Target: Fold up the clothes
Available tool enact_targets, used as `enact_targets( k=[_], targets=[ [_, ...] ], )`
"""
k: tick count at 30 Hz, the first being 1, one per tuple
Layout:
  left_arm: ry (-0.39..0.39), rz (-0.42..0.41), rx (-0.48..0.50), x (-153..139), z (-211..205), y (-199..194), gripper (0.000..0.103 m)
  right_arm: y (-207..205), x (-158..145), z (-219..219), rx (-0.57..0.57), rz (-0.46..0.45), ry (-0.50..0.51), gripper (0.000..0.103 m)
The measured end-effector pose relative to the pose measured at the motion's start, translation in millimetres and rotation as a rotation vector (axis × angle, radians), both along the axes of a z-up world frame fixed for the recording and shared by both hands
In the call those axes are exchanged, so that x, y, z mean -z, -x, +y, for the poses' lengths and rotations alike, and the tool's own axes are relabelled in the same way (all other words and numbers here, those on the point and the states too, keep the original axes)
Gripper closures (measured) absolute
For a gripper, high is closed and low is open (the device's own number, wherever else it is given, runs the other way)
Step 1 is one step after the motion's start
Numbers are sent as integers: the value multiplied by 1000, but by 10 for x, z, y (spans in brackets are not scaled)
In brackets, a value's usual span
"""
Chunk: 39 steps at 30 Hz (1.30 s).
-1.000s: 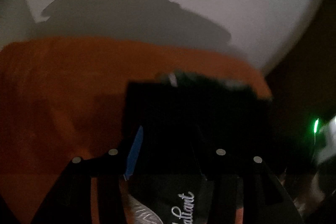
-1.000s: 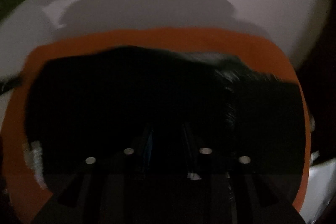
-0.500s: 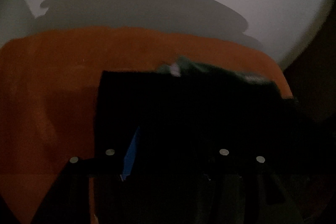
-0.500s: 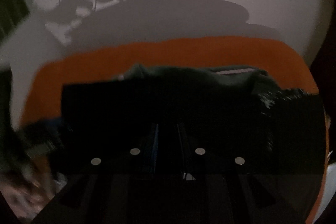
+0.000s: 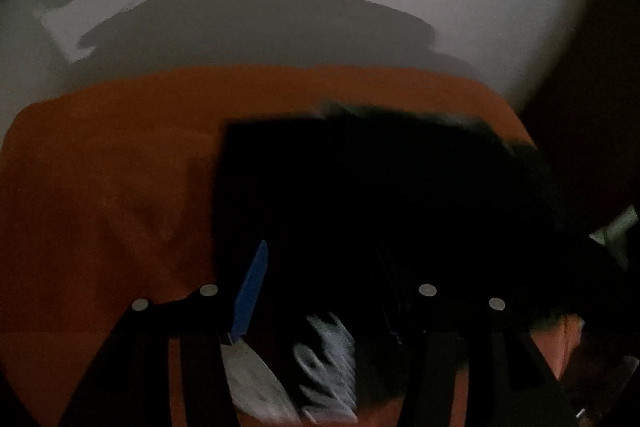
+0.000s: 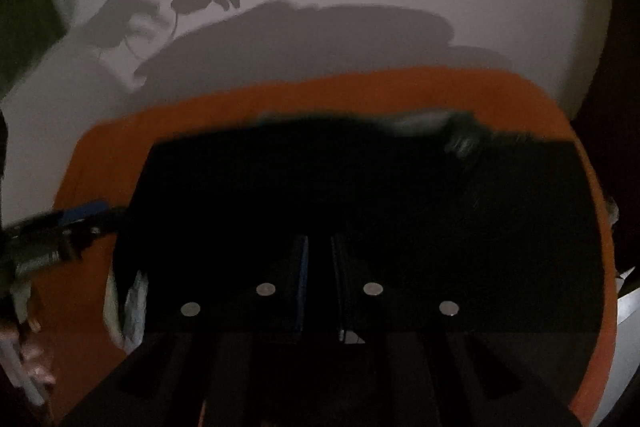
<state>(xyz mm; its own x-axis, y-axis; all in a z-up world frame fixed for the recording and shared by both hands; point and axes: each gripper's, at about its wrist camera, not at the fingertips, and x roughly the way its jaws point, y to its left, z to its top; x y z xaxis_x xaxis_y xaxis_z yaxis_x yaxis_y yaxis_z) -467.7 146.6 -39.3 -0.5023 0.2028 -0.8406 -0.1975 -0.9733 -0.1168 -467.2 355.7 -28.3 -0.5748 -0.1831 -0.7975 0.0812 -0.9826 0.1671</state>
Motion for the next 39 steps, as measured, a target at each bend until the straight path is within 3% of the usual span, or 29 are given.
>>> enact_targets(
  k=[3,6,11,15,17,21,24,29,33,36,39],
  targets=[
    [24,-63,-20,311,-102,-258,49,-355,204,-108,-13,-26,-20,93],
    [37,-136,-72,609,-397,-461,47,-609,381,227,63,-47,-60,94],
    [-4,-179,-171,490,-943,-830,47,-907,223,806,178,-63,-174,96],
    [-51,-204,-164,200,-1049,-1155,47,-1192,-102,951,221,-117,-37,94],
    [-45,-215,-128,51,-980,-1310,47,-1318,-233,817,209,-161,29,92],
    [-48,-245,-76,-287,-816,-1566,47,-1630,-417,371,173,-248,21,76],
    [-66,-233,-63,-579,-784,-1856,46,-2062,-676,65,152,-272,-4,69],
    [-6,-166,-42,-1053,-641,-2570,42,-2716,-1218,-240,166,-203,-40,51],
    [17,-94,-74,-1533,-695,-3304,34,-3442,-1763,-310,188,-101,-35,21],
    [19,-30,-93,-1877,-762,-3658,25,-3867,-2094,-299,158,-49,-30,14],
    [57,13,-94,-2078,-772,-3711,25,-4051,-2306,-326,150,-10,-33,9]
  ],
)
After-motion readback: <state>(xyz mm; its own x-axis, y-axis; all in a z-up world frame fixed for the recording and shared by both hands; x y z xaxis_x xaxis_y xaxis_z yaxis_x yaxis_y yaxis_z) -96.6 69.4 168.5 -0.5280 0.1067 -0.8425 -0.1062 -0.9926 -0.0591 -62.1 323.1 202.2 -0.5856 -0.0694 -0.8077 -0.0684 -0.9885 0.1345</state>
